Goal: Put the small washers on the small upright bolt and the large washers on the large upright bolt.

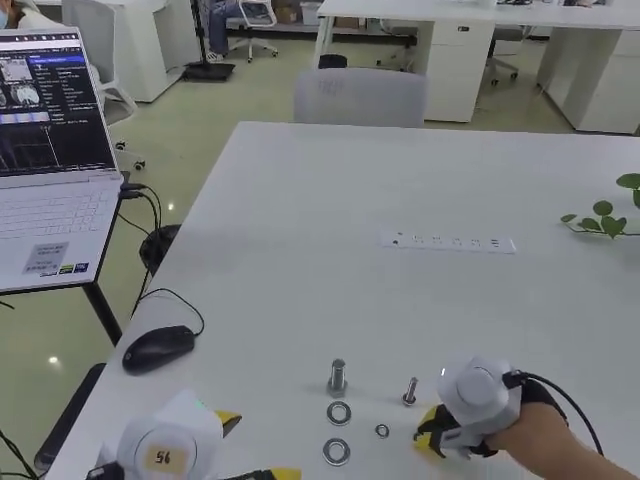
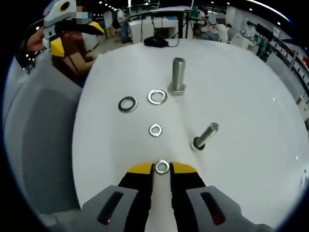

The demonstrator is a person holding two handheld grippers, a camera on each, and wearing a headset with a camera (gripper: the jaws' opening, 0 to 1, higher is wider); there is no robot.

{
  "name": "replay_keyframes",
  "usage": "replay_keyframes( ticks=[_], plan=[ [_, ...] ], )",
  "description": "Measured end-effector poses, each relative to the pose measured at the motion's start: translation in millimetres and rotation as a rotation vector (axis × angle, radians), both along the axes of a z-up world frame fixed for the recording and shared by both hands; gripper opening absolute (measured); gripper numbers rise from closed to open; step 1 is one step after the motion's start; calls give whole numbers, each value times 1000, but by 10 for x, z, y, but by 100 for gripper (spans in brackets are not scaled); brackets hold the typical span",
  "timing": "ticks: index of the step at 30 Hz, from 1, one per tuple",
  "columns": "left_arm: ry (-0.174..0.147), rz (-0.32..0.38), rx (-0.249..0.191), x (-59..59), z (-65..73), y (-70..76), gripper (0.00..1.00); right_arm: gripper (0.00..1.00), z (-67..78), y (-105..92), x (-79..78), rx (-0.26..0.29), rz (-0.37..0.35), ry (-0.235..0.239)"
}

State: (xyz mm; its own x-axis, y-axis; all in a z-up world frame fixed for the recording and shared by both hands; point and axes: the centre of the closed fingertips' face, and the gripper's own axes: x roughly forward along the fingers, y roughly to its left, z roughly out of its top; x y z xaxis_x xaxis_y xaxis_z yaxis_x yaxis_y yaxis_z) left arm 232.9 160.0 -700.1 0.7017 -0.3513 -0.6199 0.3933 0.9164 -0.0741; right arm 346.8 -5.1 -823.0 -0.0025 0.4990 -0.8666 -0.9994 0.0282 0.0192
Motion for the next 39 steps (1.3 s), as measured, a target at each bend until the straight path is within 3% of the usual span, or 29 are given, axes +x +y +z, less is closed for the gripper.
replay_keyframes(
  ticks=[4,12,14,16,21,28,39],
  plan=[
    [0,3,0,-3,-1,10,57,18,-16,-55,7,-72,120,-34],
    [5,10,-6,-27,-26,15,57,18,-6,-41,-11,-76,146,-39],
    [8,8,-6,-29,-37,7,57,17,-6,-31,-6,-76,102,-28],
    [10,4,-6,-29,-39,-9,57,15,-7,-24,-14,-74,130,-41],
    [6,0,-7,-9,-19,-22,57,14,-10,-25,4,-65,86,-32],
    [-1,4,-1,12,25,3,57,14,11,-21,27,44,-102,50],
    [5,8,1,-15,8,7,57,14,5,-38,14,43,-120,37]
  ],
)
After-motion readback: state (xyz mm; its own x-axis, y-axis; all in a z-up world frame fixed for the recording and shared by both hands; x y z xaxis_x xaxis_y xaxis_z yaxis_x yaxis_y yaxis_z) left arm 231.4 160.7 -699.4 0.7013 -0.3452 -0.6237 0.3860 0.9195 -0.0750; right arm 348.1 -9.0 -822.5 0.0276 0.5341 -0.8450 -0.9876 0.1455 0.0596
